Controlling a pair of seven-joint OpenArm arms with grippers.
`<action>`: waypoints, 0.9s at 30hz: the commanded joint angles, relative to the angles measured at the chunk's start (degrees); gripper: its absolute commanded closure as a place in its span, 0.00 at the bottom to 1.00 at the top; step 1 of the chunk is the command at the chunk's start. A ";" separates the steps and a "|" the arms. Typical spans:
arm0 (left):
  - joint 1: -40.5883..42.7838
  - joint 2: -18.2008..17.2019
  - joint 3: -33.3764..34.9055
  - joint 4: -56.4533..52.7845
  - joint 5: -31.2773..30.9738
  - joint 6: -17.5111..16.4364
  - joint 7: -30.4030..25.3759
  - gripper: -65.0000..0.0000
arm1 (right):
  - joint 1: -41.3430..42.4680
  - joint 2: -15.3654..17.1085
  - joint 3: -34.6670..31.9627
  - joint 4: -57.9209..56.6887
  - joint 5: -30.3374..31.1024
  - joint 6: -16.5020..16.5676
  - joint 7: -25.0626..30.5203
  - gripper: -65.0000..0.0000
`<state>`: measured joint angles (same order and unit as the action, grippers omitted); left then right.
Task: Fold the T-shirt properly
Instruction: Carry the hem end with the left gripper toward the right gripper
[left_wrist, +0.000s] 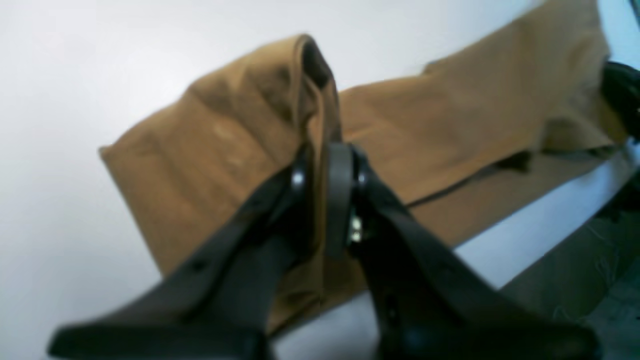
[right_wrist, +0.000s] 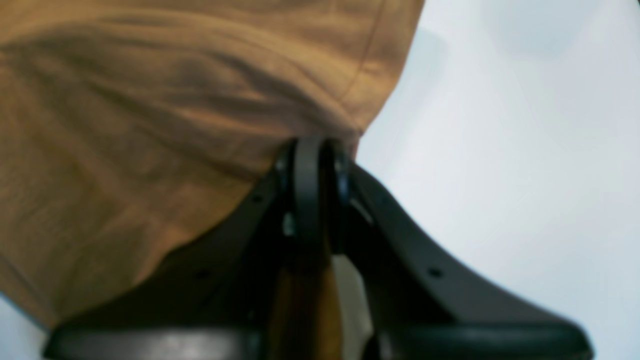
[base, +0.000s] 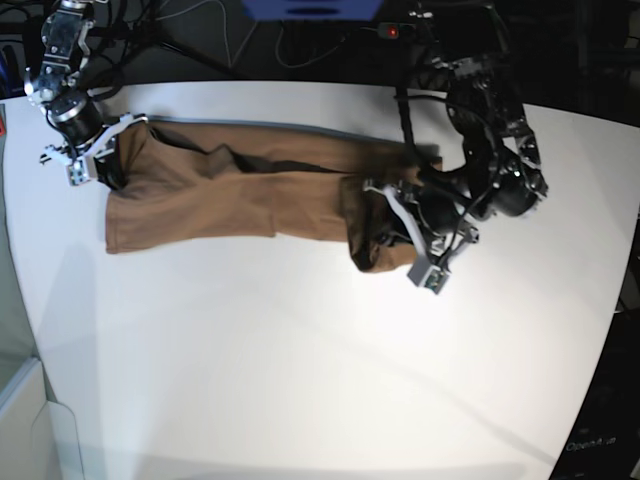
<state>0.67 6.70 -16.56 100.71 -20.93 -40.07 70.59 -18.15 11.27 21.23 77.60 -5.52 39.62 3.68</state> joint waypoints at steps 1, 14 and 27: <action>-0.10 0.91 0.51 0.79 -1.01 0.07 -1.62 0.96 | -0.44 0.47 0.00 0.07 -1.56 0.38 -2.41 0.96; 1.22 1.61 6.31 -2.29 -1.01 0.07 -2.67 0.96 | -0.44 0.47 -0.09 0.07 -1.65 0.38 -2.41 0.96; 1.49 2.30 11.15 -2.73 -1.09 0.07 -3.29 0.96 | -0.70 0.47 -0.09 0.07 -1.65 0.38 -2.32 0.96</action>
<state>2.85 8.62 -5.63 97.23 -20.80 -39.86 68.51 -18.28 11.27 21.08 77.60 -5.48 39.55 3.70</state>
